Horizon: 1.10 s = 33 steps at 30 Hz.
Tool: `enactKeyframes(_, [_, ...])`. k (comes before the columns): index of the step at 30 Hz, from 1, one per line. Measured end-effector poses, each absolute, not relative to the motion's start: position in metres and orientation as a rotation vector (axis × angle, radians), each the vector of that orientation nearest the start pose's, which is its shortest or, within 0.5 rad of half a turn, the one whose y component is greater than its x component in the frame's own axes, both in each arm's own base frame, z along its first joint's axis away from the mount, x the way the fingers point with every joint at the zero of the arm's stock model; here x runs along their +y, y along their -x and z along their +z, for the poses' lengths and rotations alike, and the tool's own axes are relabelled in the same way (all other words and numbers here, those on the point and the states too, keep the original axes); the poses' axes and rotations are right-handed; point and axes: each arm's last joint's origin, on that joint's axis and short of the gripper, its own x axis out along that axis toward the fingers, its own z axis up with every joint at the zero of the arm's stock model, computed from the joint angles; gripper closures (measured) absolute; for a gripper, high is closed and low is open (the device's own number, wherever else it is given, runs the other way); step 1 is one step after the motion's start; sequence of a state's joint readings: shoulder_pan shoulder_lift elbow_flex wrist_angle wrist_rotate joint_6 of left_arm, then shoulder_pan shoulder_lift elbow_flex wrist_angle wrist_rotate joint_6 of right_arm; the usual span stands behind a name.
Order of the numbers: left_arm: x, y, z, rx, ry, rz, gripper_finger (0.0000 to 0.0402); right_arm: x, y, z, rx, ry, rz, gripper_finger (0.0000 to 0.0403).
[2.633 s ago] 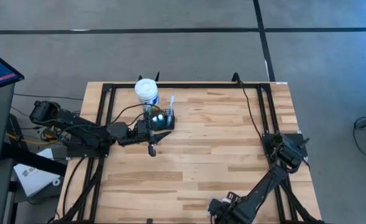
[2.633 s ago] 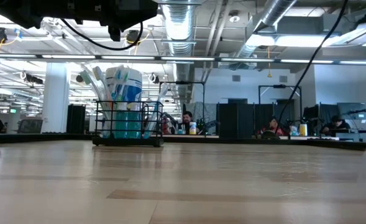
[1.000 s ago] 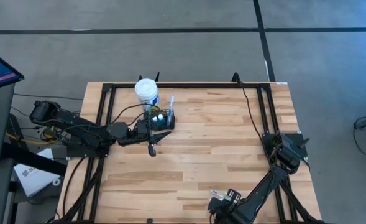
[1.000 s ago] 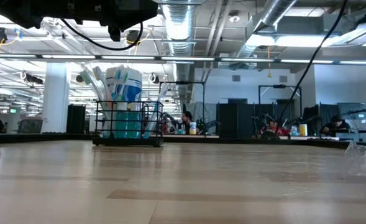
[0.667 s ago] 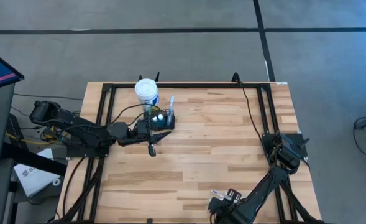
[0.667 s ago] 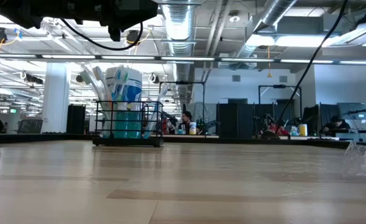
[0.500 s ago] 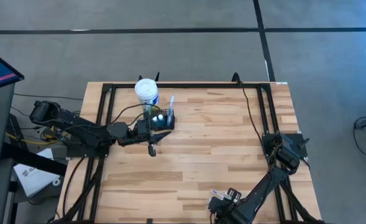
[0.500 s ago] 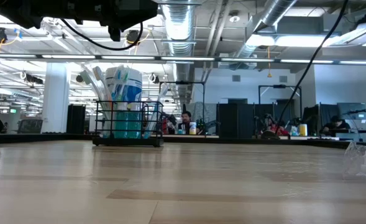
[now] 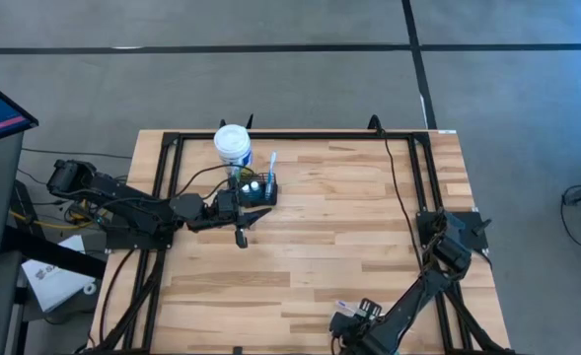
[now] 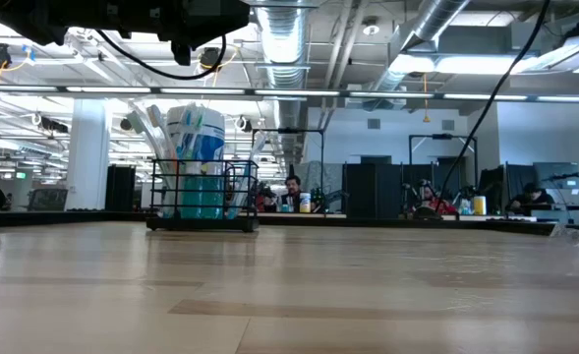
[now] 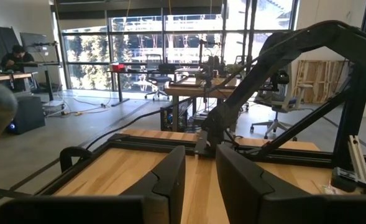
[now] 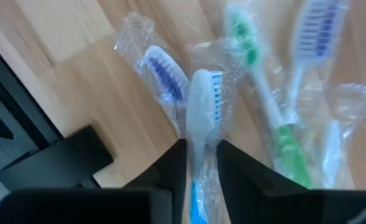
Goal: Pick & Place toothbrushing station
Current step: Put the blue toothbrush into the wire organizer
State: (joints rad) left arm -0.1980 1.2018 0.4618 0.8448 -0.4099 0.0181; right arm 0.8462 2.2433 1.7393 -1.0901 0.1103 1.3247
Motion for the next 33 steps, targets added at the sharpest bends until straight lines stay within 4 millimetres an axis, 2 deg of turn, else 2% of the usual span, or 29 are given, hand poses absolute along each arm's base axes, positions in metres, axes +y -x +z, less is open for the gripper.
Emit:
enactKeyframes(4, [-0.036,-0.237,0.239,-0.098,0.014,0.212,0.0316,0.314,-0.289,0.148,1.455,-0.314,-0.417,0.0378])
enactKeyframes(6, [-0.036,-0.237,0.239,-0.098,0.014,0.212,0.0316,0.313,-0.29,0.149,1.453,-0.31,-0.407,0.0392])
enactKeyframes(9, [-0.036,-0.237,0.239,-0.098,0.014,0.213,0.0316,0.31,-0.293,0.149,1.452,-0.319,-0.417,0.0385])
enactKeyframes(14, [-0.036,-0.237,0.239,-0.098,0.014,0.212,0.0316,0.31,-0.293,0.151,1.458,-0.307,-0.41,0.0395])
enactKeyframes(20, [-0.036,-0.237,0.239,-0.098,0.014,0.212,0.0316,0.312,-0.294,0.172,1.427,-0.26,-0.429,0.0397])
enactKeyframes(27, [-0.036,-0.237,0.239,-0.098,0.014,0.213,0.0316,0.314,-0.299,0.196,1.278,-0.187,-0.445,0.0398])
enactKeyframes(33, [-0.036,-0.237,0.239,-0.098,0.014,0.212,0.0316,0.307,-0.304,0.211,1.169,-0.113,-0.511,0.04])
